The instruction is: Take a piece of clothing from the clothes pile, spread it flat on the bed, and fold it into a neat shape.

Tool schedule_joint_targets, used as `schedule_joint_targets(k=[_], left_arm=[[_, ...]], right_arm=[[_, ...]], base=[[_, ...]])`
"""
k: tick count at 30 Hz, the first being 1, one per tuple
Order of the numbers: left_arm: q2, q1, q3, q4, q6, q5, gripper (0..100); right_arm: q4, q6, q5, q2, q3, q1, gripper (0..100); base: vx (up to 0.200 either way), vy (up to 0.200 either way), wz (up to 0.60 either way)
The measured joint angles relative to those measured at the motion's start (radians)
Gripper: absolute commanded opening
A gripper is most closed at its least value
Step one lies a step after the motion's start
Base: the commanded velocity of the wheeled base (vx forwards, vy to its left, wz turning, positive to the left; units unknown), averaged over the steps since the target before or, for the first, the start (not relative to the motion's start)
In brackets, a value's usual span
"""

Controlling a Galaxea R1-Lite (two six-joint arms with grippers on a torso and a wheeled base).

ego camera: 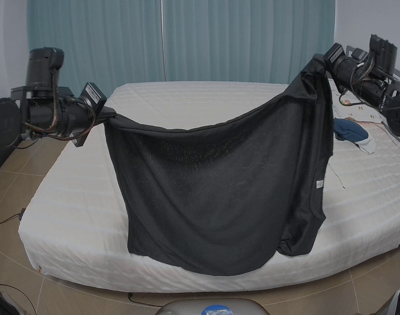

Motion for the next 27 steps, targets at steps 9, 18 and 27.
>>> schedule_joint_targets(k=[9,18,27], left_arm=[[0.241,0.029,-0.053,-0.056,-0.020,0.001,0],[0.486,0.036,-0.132,-0.138,-0.058,0.001,0],[0.665,0.034,-0.200,-0.220,-0.073,0.004,0]], right_arm=[[-0.068,0.048,0.000,0.178,0.010,-0.002,0],[-0.123,0.067,-0.031,0.393,0.003,-0.002,0],[-0.147,0.071,-0.073,0.572,-0.030,-0.011,0]], base=[[0.178,0.000,0.00],[0.000,0.000,0.00],[0.000,0.000,0.00]])
